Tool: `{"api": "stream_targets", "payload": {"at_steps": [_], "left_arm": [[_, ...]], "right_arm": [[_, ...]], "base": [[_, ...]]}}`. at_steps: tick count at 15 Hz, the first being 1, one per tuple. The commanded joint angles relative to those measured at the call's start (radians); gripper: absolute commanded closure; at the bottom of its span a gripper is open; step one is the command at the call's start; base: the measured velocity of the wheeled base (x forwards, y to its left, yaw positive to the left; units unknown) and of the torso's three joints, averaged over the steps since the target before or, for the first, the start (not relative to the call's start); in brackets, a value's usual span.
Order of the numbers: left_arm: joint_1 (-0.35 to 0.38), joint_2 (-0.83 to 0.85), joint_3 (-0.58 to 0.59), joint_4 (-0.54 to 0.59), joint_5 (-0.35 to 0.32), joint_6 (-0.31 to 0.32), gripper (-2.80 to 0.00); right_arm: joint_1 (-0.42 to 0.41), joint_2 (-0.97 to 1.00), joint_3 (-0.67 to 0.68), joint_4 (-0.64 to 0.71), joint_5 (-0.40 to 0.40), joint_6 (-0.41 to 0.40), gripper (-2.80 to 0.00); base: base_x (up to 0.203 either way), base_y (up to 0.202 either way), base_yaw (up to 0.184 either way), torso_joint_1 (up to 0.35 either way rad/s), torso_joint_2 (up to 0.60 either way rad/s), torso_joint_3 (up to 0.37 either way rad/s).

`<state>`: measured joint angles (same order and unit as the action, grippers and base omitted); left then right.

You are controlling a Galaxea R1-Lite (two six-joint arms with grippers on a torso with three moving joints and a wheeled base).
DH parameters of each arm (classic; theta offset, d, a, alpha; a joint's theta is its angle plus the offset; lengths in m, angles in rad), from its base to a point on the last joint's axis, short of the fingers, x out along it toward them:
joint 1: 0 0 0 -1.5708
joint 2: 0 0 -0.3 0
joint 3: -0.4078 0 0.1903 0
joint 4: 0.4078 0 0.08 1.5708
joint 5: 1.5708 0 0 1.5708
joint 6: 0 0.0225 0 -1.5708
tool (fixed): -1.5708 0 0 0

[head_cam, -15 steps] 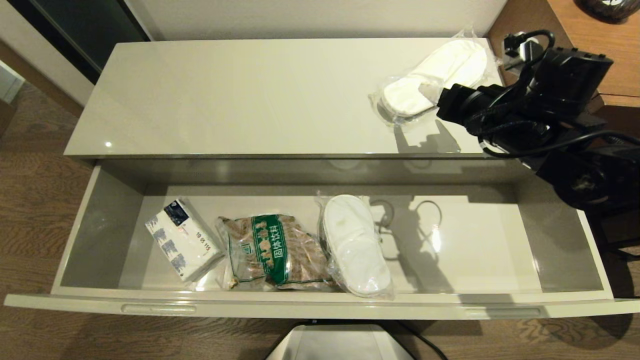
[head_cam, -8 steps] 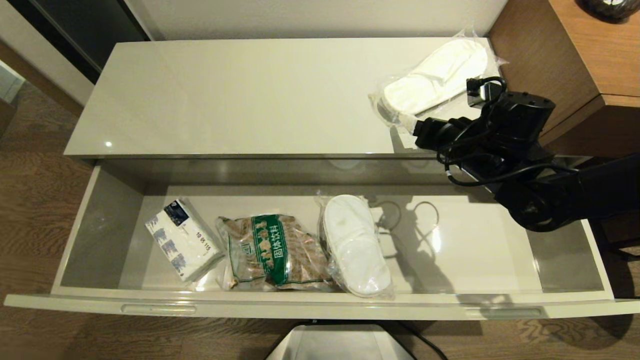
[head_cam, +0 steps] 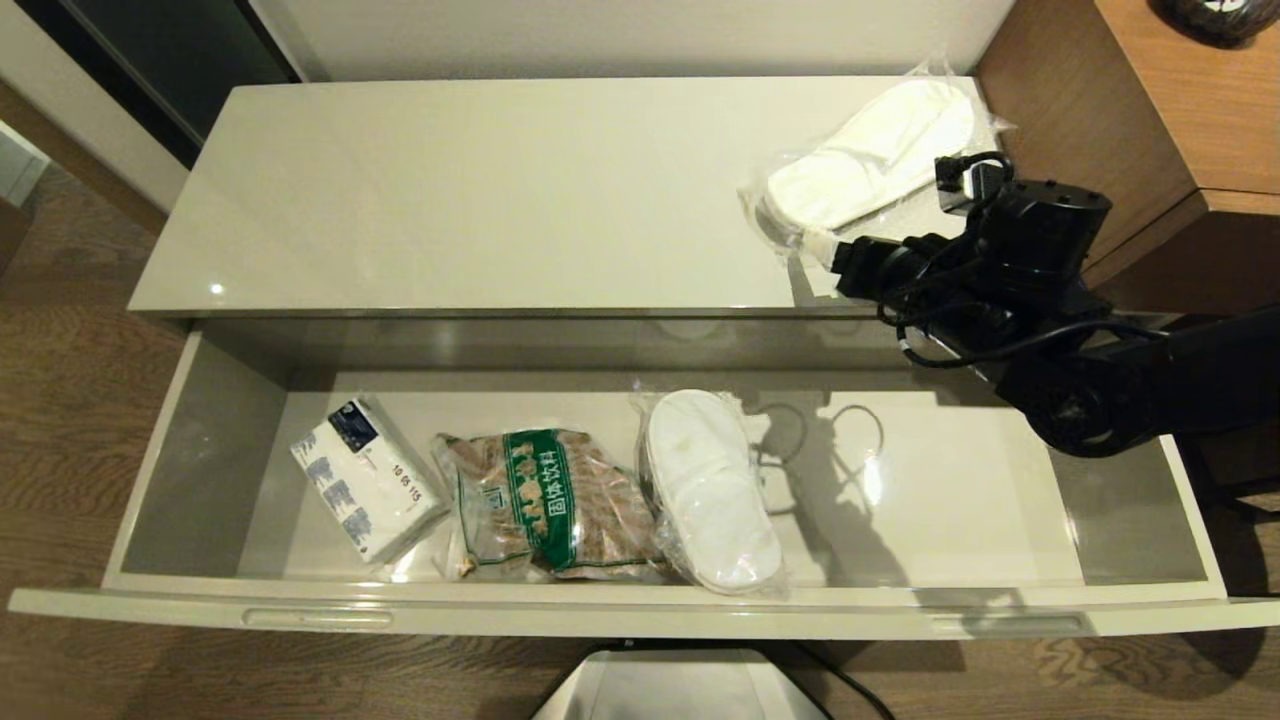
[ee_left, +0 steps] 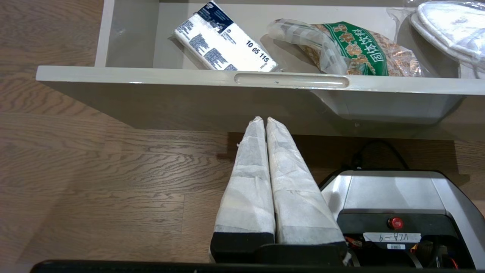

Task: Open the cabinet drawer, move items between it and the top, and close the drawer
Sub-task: Pick up the disposable slippers on the table

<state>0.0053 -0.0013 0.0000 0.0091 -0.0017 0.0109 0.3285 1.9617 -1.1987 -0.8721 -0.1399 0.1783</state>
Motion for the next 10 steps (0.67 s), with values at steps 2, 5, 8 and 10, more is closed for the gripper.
{"api": "stream_targets", "payload": {"at_steps": [2, 5, 8, 10], "left_arm": [[0.002, 0.000, 0.000, 0.000, 0.000, 0.000, 0.00], [0.001, 0.000, 0.000, 0.000, 0.000, 0.000, 0.00], [0.001, 0.000, 0.000, 0.000, 0.000, 0.000, 0.00], [0.001, 0.000, 0.000, 0.000, 0.000, 0.000, 0.00]], "right_arm": [[-0.025, 0.042, 0.005, -0.024, -0.049, -0.005, -2.80], [-0.023, 0.026, -0.003, -0.014, -0.050, -0.034, -2.80], [-0.026, 0.007, -0.010, -0.012, -0.084, -0.073, -2.80], [-0.042, -0.017, -0.016, 0.006, -0.098, -0.074, -2.80]], "base": [[0.000, 0.000, 0.000, 0.000, 0.00, 0.000], [0.000, 0.000, 0.000, 0.000, 0.00, 0.000], [0.000, 0.000, 0.000, 0.000, 0.00, 0.000], [0.000, 0.000, 0.000, 0.000, 0.00, 0.000]]}}
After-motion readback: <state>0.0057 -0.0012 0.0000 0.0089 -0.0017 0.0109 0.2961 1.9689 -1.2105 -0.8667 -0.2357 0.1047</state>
